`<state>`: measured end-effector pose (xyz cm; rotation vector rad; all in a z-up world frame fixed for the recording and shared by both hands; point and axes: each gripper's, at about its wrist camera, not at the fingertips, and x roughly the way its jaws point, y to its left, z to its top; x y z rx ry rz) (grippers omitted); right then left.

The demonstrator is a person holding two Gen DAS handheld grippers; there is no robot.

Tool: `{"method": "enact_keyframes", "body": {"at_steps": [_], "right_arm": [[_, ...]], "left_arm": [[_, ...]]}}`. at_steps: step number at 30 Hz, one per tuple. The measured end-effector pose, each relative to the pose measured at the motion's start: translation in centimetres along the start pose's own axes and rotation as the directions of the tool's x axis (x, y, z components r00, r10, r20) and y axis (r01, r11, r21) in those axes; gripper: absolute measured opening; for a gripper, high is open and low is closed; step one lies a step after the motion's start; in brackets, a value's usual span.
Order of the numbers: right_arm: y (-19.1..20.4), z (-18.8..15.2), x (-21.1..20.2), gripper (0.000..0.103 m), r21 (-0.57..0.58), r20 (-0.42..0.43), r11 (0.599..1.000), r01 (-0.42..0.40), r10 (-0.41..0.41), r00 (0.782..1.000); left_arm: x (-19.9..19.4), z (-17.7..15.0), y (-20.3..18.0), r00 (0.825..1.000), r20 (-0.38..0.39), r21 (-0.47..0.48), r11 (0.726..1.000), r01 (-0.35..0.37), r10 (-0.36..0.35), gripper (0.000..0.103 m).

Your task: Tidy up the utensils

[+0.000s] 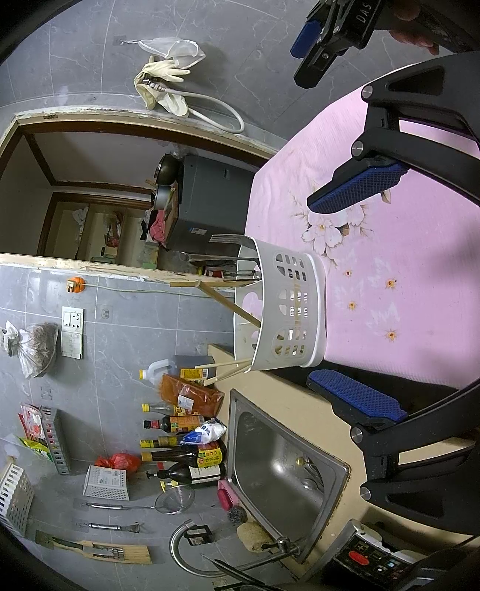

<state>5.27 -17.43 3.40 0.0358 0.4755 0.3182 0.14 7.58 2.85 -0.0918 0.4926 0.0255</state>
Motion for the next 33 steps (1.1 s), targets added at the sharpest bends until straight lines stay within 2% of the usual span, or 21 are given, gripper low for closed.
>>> {"method": "enact_keyframes", "body": {"at_steps": [12, 33], "right_arm": [[0.1, 0.0, 0.0, 0.103, 0.000, 0.001, 1.000, -0.002, 0.002, 1.000], [0.3, -0.1, -0.2, 0.103, 0.001, 0.000, 1.000, -0.004, 0.004, 1.000]], "left_arm": [[-0.3, 0.7, -0.6, 1.000, 0.016, -0.006, 1.000, 0.012, -0.012, 0.083], [-1.0, 0.4, -1.6, 0.999, 0.052, 0.033, 0.999, -0.016, 0.014, 0.083]]}}
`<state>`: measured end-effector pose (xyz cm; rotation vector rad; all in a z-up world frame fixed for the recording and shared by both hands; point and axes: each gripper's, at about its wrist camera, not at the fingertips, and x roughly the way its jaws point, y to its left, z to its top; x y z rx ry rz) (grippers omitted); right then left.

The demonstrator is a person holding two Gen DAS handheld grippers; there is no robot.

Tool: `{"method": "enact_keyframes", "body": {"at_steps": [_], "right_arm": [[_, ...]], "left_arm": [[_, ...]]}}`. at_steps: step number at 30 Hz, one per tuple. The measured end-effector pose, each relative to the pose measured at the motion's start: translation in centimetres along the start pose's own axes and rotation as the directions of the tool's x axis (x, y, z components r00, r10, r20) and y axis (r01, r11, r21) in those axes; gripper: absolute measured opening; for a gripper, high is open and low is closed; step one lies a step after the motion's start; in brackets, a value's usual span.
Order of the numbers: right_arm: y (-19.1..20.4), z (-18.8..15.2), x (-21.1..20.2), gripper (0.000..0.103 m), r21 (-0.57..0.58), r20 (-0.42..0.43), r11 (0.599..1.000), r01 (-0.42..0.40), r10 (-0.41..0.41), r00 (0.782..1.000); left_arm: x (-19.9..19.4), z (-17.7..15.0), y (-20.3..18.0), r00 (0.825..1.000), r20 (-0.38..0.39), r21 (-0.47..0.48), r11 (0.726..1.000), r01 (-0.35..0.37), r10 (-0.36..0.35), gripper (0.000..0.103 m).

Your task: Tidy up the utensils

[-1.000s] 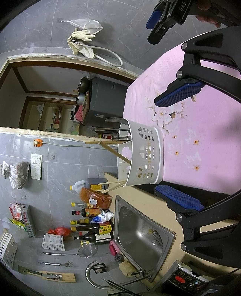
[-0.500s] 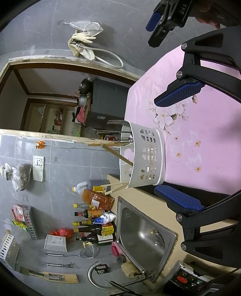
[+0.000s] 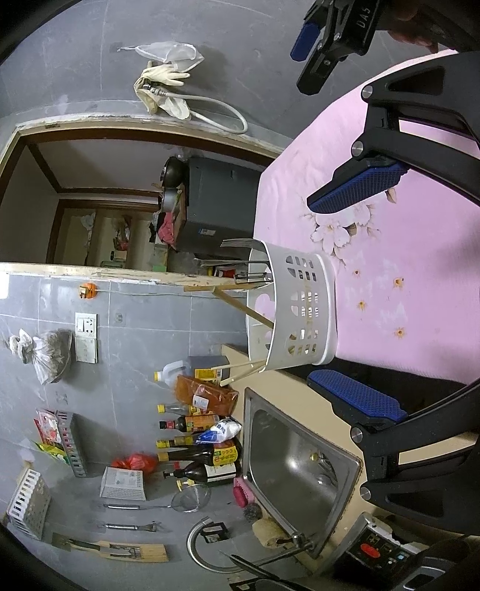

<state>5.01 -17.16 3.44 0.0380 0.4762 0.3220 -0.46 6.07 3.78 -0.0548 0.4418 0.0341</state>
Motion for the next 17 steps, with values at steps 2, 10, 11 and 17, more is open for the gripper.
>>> {"method": "enact_keyframes", "body": {"at_steps": [2, 10, 11, 17], "right_arm": [[-0.05, 0.01, -0.01, 0.103, 0.001, 0.001, 1.000, 0.000, 0.000, 1.000], [-0.04, 0.02, -0.01, 0.103, 0.002, 0.000, 1.000, 0.001, -0.001, 1.000], [-0.04, 0.02, -0.01, 0.103, 0.002, 0.000, 1.000, 0.001, -0.001, 1.000], [-0.08, 0.03, -0.01, 0.103, 0.002, -0.001, 1.000, 0.000, 0.000, 1.000]], "left_arm": [[-0.05, -0.10, -0.02, 1.000, -0.001, 0.002, 1.000, 0.002, -0.002, 0.083], [-0.07, -0.22, -0.05, 1.000, -0.001, 0.003, 1.000, 0.002, -0.002, 0.083], [-0.09, -0.23, -0.04, 1.000, -0.001, 0.003, 1.000, 0.002, -0.002, 0.083], [-0.29, -0.36, -0.12, 1.000, -0.003, 0.008, 1.000, 0.006, -0.006, 0.083]]}}
